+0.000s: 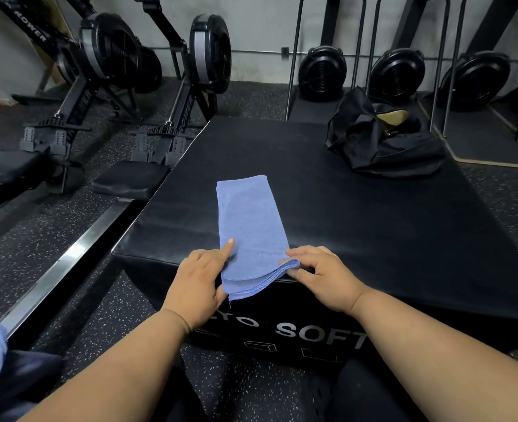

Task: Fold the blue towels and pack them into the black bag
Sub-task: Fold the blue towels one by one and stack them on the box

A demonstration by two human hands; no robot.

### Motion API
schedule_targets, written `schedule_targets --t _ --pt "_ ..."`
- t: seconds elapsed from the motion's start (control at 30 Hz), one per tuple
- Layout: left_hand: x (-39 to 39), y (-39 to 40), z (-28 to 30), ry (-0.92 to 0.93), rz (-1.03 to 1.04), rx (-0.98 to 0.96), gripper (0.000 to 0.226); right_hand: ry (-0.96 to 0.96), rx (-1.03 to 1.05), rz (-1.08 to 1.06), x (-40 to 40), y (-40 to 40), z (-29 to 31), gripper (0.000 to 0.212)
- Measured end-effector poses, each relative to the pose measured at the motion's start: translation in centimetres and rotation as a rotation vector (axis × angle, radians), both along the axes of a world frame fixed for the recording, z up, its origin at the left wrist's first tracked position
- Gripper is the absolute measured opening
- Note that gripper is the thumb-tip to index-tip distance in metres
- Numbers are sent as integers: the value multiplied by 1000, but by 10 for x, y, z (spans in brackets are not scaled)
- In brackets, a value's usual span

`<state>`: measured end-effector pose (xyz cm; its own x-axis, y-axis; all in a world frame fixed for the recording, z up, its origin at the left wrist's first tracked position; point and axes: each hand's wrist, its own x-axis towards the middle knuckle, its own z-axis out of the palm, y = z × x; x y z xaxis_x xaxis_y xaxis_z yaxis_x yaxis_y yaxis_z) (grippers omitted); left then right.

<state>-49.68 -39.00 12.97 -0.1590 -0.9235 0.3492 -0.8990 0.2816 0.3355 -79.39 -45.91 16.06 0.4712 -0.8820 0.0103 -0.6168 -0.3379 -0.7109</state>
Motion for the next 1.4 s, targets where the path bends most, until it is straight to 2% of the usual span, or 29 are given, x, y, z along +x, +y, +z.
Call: schedule_targets --t 0.1,0.2,0.27,0.33,0.5,0.63,0.73,0.83,1.0,1.07,1.2,1.3,1.4 --pt "-2 3 6 28 4 -33 78 -53 10 20 -2 0 2 34" --pt "-2 5 7 9 -74 -50 77 218 -122 178 -5 0 4 79" --pt "-2 4 4 -2 -114 -32 77 333 -240 245 -5 -6 4 88" --pt "-3 4 1 16 -123 7 76 326 -269 276 -2 -12 5 90" --pt "-2 4 3 75 -88 44 72 173 -157 242 6 -16 7 90" --pt "-3 6 10 161 -13 96 81 41 -88 122 9 -22 10 84" --pt "-5 5 16 300 126 115 71 -84 -25 49 12 -21 10 74" --pt "-8 3 25 409 200 135 57 -118 -39 20 15 -15 8 70" --pt "-17 -1 28 628 253 190 52 -311 168 -95 24 -9 14 74" --pt "-17 -3 28 687 258 224 59 -352 209 -165 27 -11 14 77" --pt "-25 1 31 693 210 277 89 -377 232 -209 33 -11 17 79" --pt "-25 -6 32 762 294 292 85 -422 253 -182 38 -6 20 79" --pt "-21 -13 34 784 330 293 76 -457 190 -168 41 -2 22 69"
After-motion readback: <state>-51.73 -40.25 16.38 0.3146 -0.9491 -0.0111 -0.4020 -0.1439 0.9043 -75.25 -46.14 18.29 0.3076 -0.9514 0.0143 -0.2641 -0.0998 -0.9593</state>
